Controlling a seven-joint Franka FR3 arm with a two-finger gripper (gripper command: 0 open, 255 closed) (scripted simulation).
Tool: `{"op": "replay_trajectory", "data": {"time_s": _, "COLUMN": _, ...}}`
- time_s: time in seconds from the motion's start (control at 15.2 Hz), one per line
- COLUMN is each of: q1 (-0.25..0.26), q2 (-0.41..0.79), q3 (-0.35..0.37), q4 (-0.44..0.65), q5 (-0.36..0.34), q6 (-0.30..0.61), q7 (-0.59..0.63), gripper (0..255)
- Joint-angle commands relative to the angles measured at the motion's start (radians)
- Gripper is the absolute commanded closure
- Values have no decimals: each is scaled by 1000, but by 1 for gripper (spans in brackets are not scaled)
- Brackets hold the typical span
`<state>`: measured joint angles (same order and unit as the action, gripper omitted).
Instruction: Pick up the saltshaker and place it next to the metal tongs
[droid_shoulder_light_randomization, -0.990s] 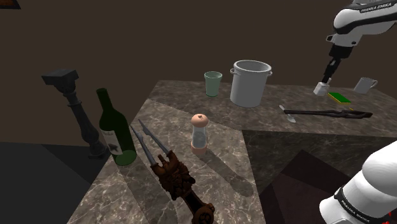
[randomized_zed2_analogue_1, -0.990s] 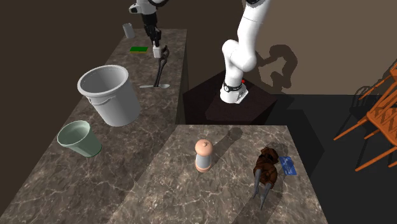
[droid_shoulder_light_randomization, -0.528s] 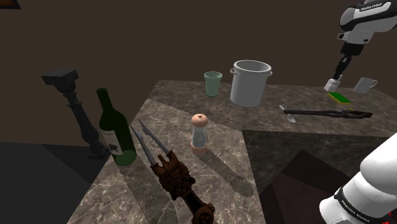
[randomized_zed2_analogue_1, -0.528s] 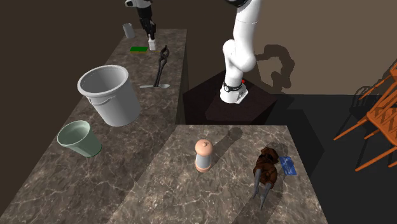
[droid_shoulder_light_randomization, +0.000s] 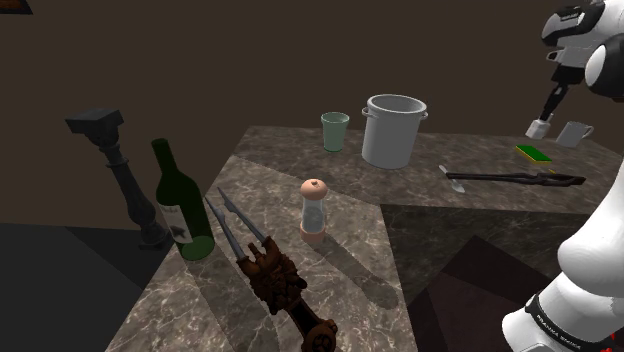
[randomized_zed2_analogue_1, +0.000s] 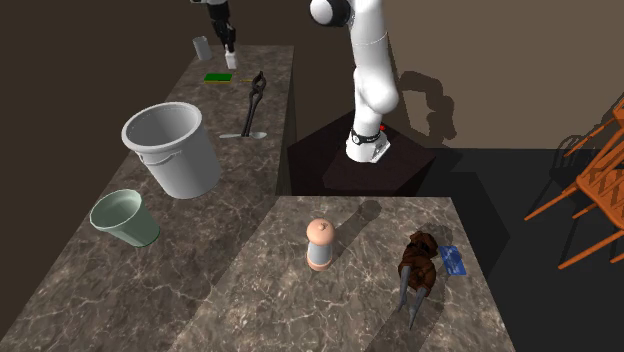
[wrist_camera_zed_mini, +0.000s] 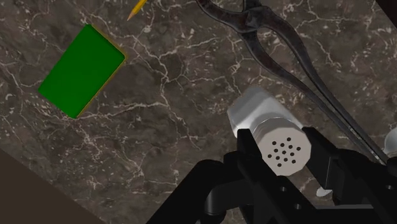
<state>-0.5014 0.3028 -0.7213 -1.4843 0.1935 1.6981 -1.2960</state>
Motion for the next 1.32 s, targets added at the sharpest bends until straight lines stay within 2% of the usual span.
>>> {"op": "replay_trajectory", "data": {"time_s": 0.0, "q1": -69, "q2": 93, "q3": 2, "q4": 118, "q5": 58, "q6": -44, "q7": -51, "gripper": 255}}
{"op": "replay_trajectory", "data": {"time_s": 0.26, "q1": -238, "q2": 283, "q3": 31, "q4": 400, "q5": 160, "q6": -153, "q7": -113, "gripper": 255}}
{"op": "replay_trajectory", "data": {"time_s": 1.25, "q1": -177, "q2": 264, "q3": 33, "q4": 154, "q5": 154, "q6": 62, "q7": -133, "gripper": 255}}
